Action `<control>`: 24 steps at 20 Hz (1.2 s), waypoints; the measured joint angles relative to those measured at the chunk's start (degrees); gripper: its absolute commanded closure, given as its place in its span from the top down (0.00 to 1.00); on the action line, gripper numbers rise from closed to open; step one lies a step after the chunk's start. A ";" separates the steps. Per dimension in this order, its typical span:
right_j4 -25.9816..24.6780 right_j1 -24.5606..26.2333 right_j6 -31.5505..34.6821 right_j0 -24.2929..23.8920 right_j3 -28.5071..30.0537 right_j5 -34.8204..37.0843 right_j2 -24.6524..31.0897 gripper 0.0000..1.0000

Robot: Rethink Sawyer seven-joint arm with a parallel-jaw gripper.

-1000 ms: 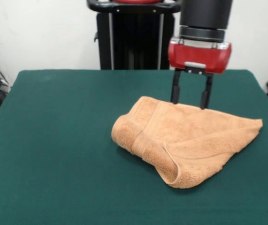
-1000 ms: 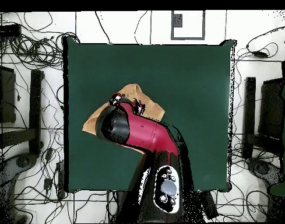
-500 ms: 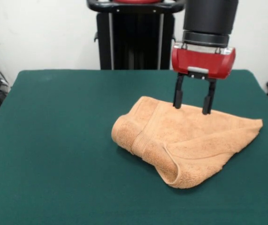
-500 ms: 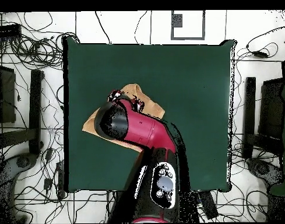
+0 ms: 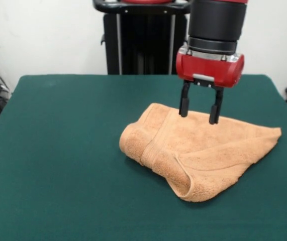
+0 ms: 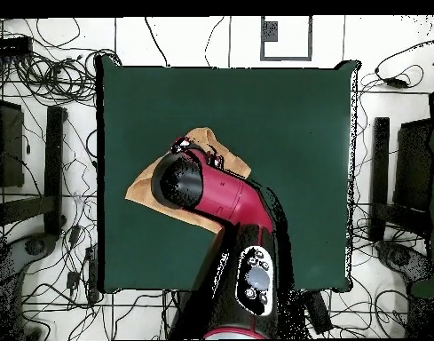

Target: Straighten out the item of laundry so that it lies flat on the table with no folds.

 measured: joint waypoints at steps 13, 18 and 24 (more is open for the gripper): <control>5.35 3.14 1.01 -1.33 -3.40 2.96 -3.08 1.00; 7.90 4.84 3.48 -1.25 -4.51 3.99 -5.12 1.00; 11.45 7.37 9.28 -0.29 -5.61 5.10 -8.50 1.00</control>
